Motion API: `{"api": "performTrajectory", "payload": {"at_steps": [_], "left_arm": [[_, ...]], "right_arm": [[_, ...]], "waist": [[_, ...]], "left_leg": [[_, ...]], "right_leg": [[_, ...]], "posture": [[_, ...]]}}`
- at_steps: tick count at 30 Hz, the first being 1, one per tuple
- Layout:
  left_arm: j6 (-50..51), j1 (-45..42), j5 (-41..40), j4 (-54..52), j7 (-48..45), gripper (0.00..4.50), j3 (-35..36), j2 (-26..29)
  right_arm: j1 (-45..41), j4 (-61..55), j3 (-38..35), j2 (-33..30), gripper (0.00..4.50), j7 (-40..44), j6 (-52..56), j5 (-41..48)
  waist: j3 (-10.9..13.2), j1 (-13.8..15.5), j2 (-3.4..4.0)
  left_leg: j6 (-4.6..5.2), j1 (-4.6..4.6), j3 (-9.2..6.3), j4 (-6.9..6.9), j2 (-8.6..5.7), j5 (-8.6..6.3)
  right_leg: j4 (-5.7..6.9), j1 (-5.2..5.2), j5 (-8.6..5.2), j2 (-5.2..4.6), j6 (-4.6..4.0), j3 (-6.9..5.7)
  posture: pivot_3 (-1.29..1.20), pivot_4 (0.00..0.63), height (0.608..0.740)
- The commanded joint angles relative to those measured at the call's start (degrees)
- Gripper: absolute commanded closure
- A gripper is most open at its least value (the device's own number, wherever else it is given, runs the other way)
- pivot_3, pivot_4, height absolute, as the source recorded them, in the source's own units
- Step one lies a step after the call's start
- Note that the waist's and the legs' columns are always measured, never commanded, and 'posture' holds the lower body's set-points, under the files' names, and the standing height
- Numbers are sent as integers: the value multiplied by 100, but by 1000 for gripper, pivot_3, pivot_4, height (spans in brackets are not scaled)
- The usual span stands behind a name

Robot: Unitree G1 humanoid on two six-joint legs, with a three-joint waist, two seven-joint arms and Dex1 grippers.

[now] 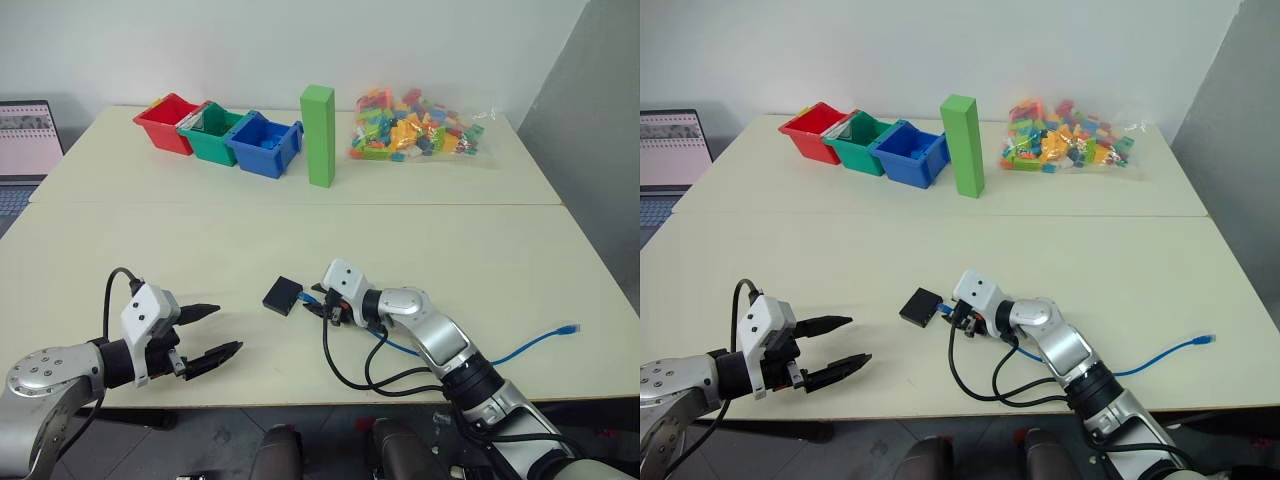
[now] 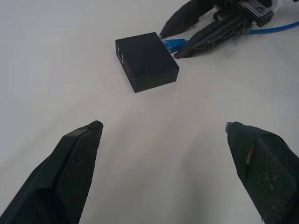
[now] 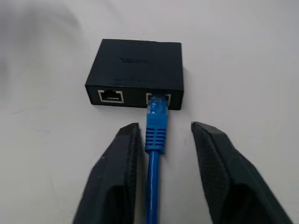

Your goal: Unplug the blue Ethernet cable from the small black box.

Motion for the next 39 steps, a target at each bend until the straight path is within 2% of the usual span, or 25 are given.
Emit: {"api": "performTrajectory", "payload": {"at_steps": [1, 3, 5, 7, 12, 15, 19, 26, 28, 29, 30, 39], "left_arm": [[23, -125, -76, 92, -8, 0, 27, -3], [270, -238, -227, 247, -27, 0, -16, -13], [684, -389, -560, 340, -68, 0, -35, -31], [1082, -551, -903, 351, -73, 0, -23, -51], [2512, -1287, -2334, 465, 123, 0, 196, -178], [2982, -1604, -2881, 489, 326, 0, 212, -286], [3306, -1854, -3278, 448, 570, 0, 126, -432], [3451, -2024, -3402, 453, 762, 0, -34, -532], [3481, -2029, -3411, 475, 734, 367, -55, -507], [3501, -2023, -3432, 477, 705, 377, -61, -496], [3520, -2020, -3447, 477, 686, 719, -61, -492], [3551, -1985, -3536, 462, 667, 2691, -61, -537]], "right_arm": [[-120, 75, 100, -74, 3653, 64, -306, -282], [-223, 44, 123, -196, 4186, 145, -753, -434], [-353, -40, 113, -373, 4336, 242, -1319, -590], [-435, -130, 80, -520, 4353, 392, -1713, -610], [-729, -371, -22, -947, 4356, 1029, -2878, -427], [-850, -461, -45, -1051, 4356, 1222, -3414, -421], [-889, -594, -66, -1097, 4356, 1351, -3673, -457], [-913, -766, -118, -1077, 4357, 1373, -3651, -479], [-930, -759, -127, -1060, 4357, 1346, -3651, -497], [-941, -756, -137, -1048, 4357, 1327, -3665, -506], [-947, -754, -145, -1040, 4357, 1317, -3675, -513], [-971, -809, -165, -932, 4361, 1305, -3754, -548]], "waist": [[0, 0, 0], [0, 1, 0], [1, 8, 2], [2, 12, 2], [2, 0, 0], [2, -22, 0], [2, -28, 0], [2, -18, 0], [2, -18, 0], [2, -17, 0], [2, -17, 0], [2, -10, 0]], "left_leg": [[0, 0, 0, 0, 0, 0], [0, 0, 1, 0, -1, 0], [0, -1, 0, 1, -1, 0], [0, -3, 1, 2, -3, 0], [0, -6, -4, 1, 0, 0], [0, -4, -5, 1, 0, 0], [0, -4, -7, 1, 0, 0], [-1, -4, -11, 3, -2, 0], [-1, -4, -10, 3, -2, 0], [-1, -4, -10, 3, -2, 0], [-2, -4, -9, 3, -2, 0], [-1, -4, -10, 3, -2, 0]], "right_leg": [[0, 0, 0, 0, 0, 0], [0, 0, 0, 0, 0, 1], [1, 0, 0, 0, 0, -1], [-1, 0, 0, 0, 1, -1], [0, 0, 0, 1, 1, -5], [3, 2, 0, 1, 1, -5], [5, 2, 16, -1, -26, -5], [7, 2, 17, -1, -29, -7], [7, 3, 18, -2, -29, -6], [7, 3, 18, -2, -29, -6], [7, 3, 17, -1, -29, -6], [6, 2, 18, -2, -29, -6]], "posture": [[0, 150, 740], [0, 150, 740], [0, 150, 740], [0, 150, 740], [0, 150, 740], [0, 150, 740], [0, 150, 740], [0, 150, 740], [0, 150, 740], [0, 150, 740], [0, 150, 740], [0, 150, 740]]}}
